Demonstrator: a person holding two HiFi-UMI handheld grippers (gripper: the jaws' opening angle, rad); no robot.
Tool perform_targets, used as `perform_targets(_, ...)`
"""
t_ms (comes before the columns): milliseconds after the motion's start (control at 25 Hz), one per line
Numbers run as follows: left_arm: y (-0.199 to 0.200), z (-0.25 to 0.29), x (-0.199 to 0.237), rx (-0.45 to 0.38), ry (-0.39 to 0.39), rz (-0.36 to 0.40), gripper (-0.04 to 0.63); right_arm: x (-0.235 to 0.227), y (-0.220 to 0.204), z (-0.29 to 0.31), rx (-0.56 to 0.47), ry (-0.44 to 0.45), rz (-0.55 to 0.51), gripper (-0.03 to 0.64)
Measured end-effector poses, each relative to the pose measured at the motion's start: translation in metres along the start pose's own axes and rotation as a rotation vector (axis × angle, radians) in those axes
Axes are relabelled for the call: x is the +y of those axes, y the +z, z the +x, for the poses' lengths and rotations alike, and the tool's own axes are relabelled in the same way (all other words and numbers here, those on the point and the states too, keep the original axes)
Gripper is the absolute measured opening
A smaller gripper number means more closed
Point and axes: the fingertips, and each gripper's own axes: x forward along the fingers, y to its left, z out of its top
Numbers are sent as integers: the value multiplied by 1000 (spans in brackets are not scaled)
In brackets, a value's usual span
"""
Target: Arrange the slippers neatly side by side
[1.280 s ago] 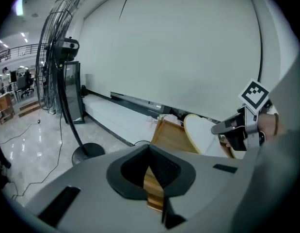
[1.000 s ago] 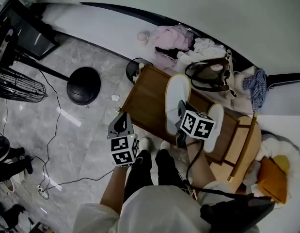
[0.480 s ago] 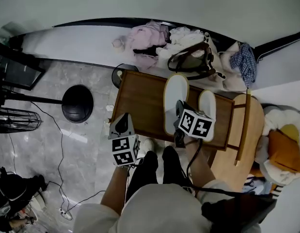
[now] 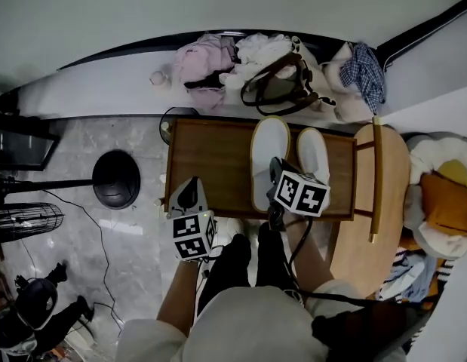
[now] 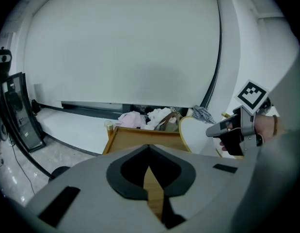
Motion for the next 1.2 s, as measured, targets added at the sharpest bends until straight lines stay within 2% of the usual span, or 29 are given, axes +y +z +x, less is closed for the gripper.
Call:
perform_targets(640,-20,18,-5,53,-13,12,16,-25,-20,12,43,-44,43,46)
perform_targets(1200,-31,26,-3,85,4,17,16,-36,-31,29,81,-32,61,48)
